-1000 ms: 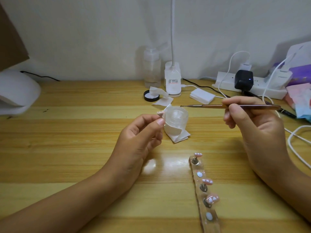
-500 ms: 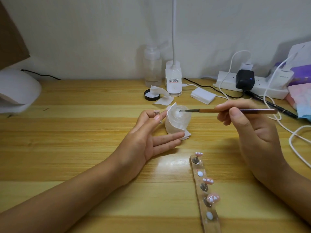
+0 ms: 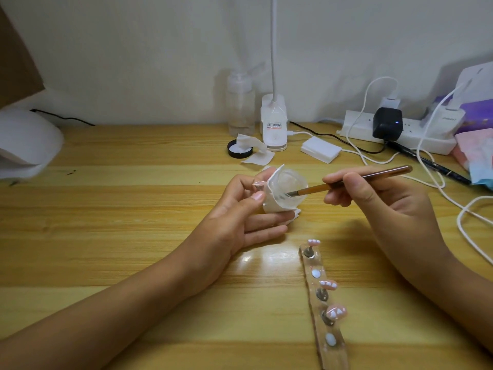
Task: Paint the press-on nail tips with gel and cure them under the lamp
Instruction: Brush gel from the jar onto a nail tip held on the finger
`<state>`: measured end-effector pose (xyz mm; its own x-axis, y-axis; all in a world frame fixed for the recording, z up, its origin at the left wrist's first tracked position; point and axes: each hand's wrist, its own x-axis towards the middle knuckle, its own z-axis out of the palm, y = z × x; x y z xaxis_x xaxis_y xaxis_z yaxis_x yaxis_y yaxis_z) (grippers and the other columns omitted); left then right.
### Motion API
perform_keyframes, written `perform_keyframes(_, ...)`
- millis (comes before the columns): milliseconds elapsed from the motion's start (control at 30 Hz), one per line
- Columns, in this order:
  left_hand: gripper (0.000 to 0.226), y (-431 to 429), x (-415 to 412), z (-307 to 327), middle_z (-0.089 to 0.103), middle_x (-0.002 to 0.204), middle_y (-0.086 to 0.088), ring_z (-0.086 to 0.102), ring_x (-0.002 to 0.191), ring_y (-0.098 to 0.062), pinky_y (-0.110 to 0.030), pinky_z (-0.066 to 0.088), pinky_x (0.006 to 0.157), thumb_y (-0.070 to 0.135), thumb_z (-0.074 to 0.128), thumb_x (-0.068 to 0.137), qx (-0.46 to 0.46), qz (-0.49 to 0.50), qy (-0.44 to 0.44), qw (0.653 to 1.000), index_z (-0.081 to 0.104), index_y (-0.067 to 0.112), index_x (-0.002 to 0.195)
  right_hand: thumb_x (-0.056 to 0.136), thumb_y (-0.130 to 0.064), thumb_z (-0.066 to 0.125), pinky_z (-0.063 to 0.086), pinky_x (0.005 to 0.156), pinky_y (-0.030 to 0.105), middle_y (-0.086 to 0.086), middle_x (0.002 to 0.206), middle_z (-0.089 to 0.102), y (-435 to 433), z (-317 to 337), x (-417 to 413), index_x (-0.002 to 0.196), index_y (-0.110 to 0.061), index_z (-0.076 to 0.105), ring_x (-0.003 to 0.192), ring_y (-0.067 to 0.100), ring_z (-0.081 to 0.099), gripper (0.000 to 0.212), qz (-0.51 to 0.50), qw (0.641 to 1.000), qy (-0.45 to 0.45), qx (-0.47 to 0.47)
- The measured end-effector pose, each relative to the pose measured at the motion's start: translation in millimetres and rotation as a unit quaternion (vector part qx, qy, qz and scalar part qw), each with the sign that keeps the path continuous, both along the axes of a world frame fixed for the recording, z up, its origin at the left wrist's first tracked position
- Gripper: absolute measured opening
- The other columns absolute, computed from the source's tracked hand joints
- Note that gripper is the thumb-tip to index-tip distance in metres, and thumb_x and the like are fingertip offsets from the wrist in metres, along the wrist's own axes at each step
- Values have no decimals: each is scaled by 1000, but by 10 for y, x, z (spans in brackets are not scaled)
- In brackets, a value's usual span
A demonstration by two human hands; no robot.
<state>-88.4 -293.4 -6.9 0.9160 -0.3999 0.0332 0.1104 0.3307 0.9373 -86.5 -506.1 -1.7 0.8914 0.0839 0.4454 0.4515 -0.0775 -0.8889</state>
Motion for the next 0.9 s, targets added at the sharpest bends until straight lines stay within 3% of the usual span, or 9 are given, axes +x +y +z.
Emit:
perform_keyframes(167, 22, -12, -15, 22, 45, 146, 19, 63, 115, -33, -42, 49, 100, 23, 47, 90, 16, -11, -13, 1000, 65, 35, 83, 98, -16, 52, 50, 79, 18, -1, 90, 70, -12, -50, -8, 100, -8, 67, 83, 9, 65, 16, 29, 998, -37, -37)
perform_keyframes(433, 21, -9, -2, 15, 41, 148, 22, 61, 118, -31, -47, 45, 105, 22, 51, 87, 25, -19, -10, 999, 66, 36, 85, 95, -22, 46, 53, 80, 30, 3, 95, 68, -18, -69, -11, 103, -12, 64, 87, 16, 66, 22, 31, 990, -97, -98)
perform_keyframes(633, 27, -15, -2, 18, 46, 145, 20, 61, 118, -32, -47, 45, 105, 22, 49, 89, 29, -18, -16, 999, 68, 40, 85, 103, -27, 40, 45, 84, 35, -3, 102, 61, -25, -92, -6, 109, -19, 56, 95, 17, 58, 19, -17, 928, -271, -254)
perform_keyframes(767, 26, -16, -3, 12, 46, 145, 19, 61, 118, -33, -45, 46, 104, 22, 49, 90, 31, -18, -22, 999, 67, 39, 85, 101, -23, 43, 45, 80, 48, 7, 97, 63, -26, -116, -12, 104, -10, 65, 91, 27, 59, 26, -41, 906, -290, -305)
perform_keyframes(900, 27, -11, 3, -10, 48, 143, 19, 61, 119, -32, -44, 45, 106, 23, 48, 91, 32, -22, -27, 999, 67, 41, 87, 97, -18, 46, 44, 80, 47, 8, 96, 63, -10, -126, -16, 99, -4, 69, 89, 28, 58, 27, -42, 899, -285, -330)
